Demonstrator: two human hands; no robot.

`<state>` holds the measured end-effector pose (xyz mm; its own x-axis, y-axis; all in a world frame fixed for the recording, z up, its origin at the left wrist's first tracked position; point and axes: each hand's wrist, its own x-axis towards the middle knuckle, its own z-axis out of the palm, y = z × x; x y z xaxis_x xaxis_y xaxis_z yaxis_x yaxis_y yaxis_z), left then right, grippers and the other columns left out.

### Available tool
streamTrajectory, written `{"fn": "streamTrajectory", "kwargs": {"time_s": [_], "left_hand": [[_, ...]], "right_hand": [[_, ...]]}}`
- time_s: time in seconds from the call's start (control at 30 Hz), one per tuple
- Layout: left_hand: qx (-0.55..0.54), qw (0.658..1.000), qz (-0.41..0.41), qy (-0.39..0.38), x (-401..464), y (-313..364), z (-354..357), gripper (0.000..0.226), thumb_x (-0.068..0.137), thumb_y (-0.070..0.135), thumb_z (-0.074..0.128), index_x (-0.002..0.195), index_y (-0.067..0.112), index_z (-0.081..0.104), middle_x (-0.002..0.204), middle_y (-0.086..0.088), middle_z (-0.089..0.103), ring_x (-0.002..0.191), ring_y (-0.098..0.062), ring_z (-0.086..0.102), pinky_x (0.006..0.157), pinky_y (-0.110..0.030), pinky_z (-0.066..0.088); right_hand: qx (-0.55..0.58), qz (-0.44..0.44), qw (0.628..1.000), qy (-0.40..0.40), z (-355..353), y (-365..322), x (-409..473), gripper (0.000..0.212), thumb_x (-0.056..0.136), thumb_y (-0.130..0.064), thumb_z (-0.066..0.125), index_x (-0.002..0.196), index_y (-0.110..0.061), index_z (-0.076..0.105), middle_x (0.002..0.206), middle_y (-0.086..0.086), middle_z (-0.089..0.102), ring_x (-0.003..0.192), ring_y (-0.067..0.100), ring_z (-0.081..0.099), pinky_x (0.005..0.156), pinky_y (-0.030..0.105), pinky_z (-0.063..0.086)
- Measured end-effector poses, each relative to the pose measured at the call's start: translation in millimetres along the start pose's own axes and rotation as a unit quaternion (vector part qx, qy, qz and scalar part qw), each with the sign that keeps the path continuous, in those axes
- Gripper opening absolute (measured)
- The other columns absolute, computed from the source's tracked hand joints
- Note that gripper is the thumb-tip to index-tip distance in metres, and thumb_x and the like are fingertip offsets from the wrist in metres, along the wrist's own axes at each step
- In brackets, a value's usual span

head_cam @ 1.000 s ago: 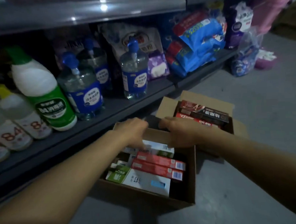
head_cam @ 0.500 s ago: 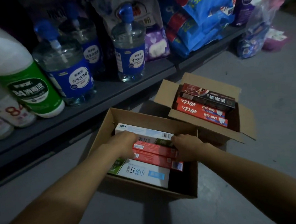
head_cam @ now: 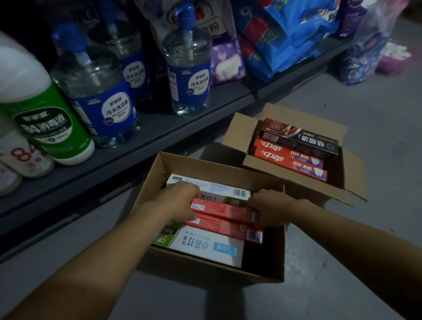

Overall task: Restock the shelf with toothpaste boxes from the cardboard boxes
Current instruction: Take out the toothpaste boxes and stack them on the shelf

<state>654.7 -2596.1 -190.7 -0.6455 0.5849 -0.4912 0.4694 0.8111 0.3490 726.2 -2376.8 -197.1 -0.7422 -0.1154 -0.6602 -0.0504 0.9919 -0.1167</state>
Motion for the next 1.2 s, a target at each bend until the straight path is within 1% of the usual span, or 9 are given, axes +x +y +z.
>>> {"fn": "streamTrajectory", "kwargs": {"time_s": [0.13, 0.27, 0.37, 0.5, 0.67, 0.8, 0.93, 1.1, 1.2], "left_hand": [[0.015, 1.000, 0.014, 0.016, 0, 2, -9, 0.034, 0.077, 0.023, 0.076, 0.106, 0.027, 0.057, 0.114, 0.002, 0.060, 0.098, -0.013, 0.058, 0.084, -0.031, 0.052], [0.014, 0.999, 0.012, 0.034, -5, 8, -26, 0.064, 0.077, 0.023, 0.078, 0.134, 0.020, 0.050, 0.129, 0.001, 0.055, 0.113, -0.017, 0.055, 0.094, -0.033, 0.049], [0.012, 0.999, 0.027, 0.045, -14, 9, -46, 0.056, 0.074, 0.033, 0.080, 0.124, 0.021, 0.057, 0.124, 0.003, 0.058, 0.110, -0.015, 0.056, 0.093, -0.034, 0.050], [0.005, 0.999, 0.030, 0.044, -35, 8, -86, 0.055, 0.070, 0.032, 0.082, 0.119, 0.030, 0.057, 0.117, 0.009, 0.060, 0.106, -0.009, 0.058, 0.093, -0.034, 0.049], [0.027, 0.996, 0.027, 0.076, -69, -3, -144, 0.073, 0.068, 0.033, 0.084, 0.132, 0.026, 0.051, 0.127, 0.009, 0.058, 0.111, -0.008, 0.057, 0.097, -0.028, 0.047], [0.017, 0.993, 0.042, 0.110, -102, -7, -184, 0.074, 0.067, 0.035, 0.085, 0.132, 0.026, 0.051, 0.126, 0.009, 0.059, 0.109, -0.007, 0.056, 0.091, -0.022, 0.045], [0.053, 0.980, 0.049, 0.187, -127, -1, -213, 0.083, 0.060, 0.048, 0.086, 0.132, 0.025, 0.052, 0.129, 0.009, 0.059, 0.113, -0.010, 0.057, 0.098, -0.032, 0.047], [0.075, 0.953, 0.062, 0.286, -148, 19, -242, 0.071, 0.061, 0.051, 0.083, 0.122, 0.031, 0.053, 0.113, 0.012, 0.058, 0.102, -0.010, 0.055, 0.086, -0.033, 0.048], [0.080, 0.934, 0.057, 0.344, -155, 21, -254, 0.049, 0.063, 0.048, 0.079, 0.101, 0.031, 0.054, 0.096, 0.014, 0.057, 0.092, -0.013, 0.058, 0.076, -0.032, 0.049]], "right_hand": [[-0.008, -0.008, 0.999, 0.043, -27, -6, -10, 0.033, 0.089, -0.045, 0.061, 0.105, -0.016, 0.063, 0.089, -0.002, 0.062, 0.080, 0.012, 0.061, 0.065, 0.019, 0.046], [-0.003, -0.025, 0.995, 0.095, -65, -14, -22, 0.034, 0.088, -0.044, 0.063, 0.111, -0.020, 0.061, 0.094, -0.005, 0.062, 0.084, 0.011, 0.060, 0.074, 0.025, 0.050], [-0.007, -0.047, 0.991, 0.124, -100, -23, -44, 0.028, 0.089, -0.039, 0.062, 0.110, -0.020, 0.060, 0.099, -0.004, 0.058, 0.091, 0.014, 0.058, 0.081, 0.029, 0.050], [0.019, -0.046, 0.988, 0.146, -151, -29, -76, 0.025, 0.088, -0.044, 0.059, 0.106, -0.026, 0.059, 0.091, -0.012, 0.056, 0.083, 0.007, 0.056, 0.074, 0.025, 0.047], [0.161, -0.074, 0.971, 0.160, -203, -33, -114, 0.020, 0.095, -0.026, 0.055, 0.106, -0.013, 0.064, 0.094, -0.002, 0.067, 0.087, 0.015, 0.066, 0.069, 0.023, 0.051], [0.253, -0.069, 0.951, 0.164, -235, -36, -128, 0.023, 0.095, -0.021, 0.055, 0.106, -0.003, 0.062, 0.101, 0.020, 0.067, 0.090, 0.032, 0.067, 0.081, 0.043, 0.055], [0.317, -0.076, 0.926, 0.188, -266, -58, -144, 0.017, 0.095, -0.020, 0.054, 0.100, -0.004, 0.058, 0.091, 0.011, 0.066, 0.071, 0.014, 0.066, 0.062, 0.022, 0.057], [0.291, -0.110, 0.929, 0.199, -311, -97, -157, 0.020, 0.097, -0.017, 0.051, 0.085, -0.002, 0.059, 0.077, 0.013, 0.065, 0.063, 0.022, 0.061, 0.064, 0.031, 0.054], [0.265, -0.122, 0.932, 0.214, -333, -121, -163, 0.022, 0.094, -0.022, 0.056, 0.083, -0.004, 0.059, 0.066, 0.007, 0.067, 0.058, 0.020, 0.062, 0.057, 0.030, 0.052]]}}
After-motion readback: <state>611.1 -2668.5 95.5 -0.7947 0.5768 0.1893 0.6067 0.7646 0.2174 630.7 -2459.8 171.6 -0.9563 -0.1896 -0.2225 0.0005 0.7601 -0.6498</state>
